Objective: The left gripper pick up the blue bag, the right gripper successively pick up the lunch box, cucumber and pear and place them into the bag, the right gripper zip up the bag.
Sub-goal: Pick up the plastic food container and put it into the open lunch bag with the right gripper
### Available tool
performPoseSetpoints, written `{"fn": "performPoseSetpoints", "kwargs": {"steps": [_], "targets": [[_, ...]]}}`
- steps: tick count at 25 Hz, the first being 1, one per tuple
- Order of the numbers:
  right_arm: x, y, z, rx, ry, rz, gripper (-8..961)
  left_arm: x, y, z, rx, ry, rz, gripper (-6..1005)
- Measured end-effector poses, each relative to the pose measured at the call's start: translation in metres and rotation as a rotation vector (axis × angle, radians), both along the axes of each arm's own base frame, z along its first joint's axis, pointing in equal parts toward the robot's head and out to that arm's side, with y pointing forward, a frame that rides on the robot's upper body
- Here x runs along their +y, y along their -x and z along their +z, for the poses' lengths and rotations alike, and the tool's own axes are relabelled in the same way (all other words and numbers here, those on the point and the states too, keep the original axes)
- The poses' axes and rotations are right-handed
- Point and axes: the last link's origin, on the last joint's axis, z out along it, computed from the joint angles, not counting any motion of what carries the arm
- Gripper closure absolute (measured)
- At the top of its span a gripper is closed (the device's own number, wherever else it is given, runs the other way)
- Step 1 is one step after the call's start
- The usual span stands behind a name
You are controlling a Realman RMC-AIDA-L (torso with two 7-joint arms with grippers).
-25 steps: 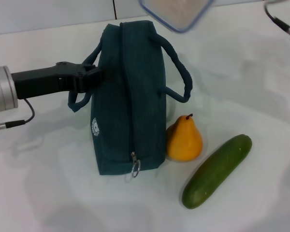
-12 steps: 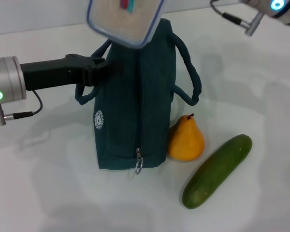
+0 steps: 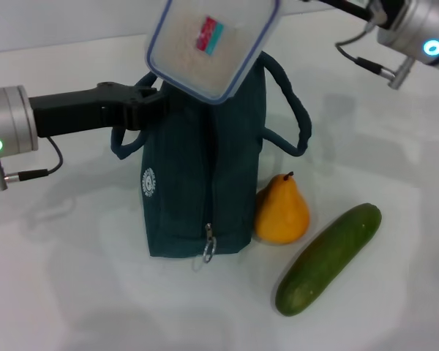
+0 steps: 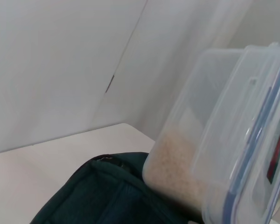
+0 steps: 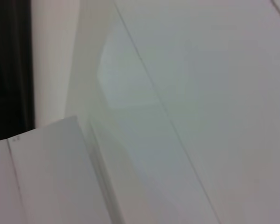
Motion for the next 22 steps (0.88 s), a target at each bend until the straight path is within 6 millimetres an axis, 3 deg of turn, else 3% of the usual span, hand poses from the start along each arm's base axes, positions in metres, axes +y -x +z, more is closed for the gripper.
{"fn": "performPoseSetpoints", "kwargs": {"steps": [9, 22], "targets": [[-0.009, -0.026, 0.004, -0.013, -0.024, -0.062, 824, 0.0, 0.003, 0.002, -0.003, -0.004, 0.009, 951], [-0.018, -0.041, 0.018, -0.015, -0.107, -0.079, 816, -0.001, 0.005, 0.002, -0.004, -0.005, 0.016, 951]]}}
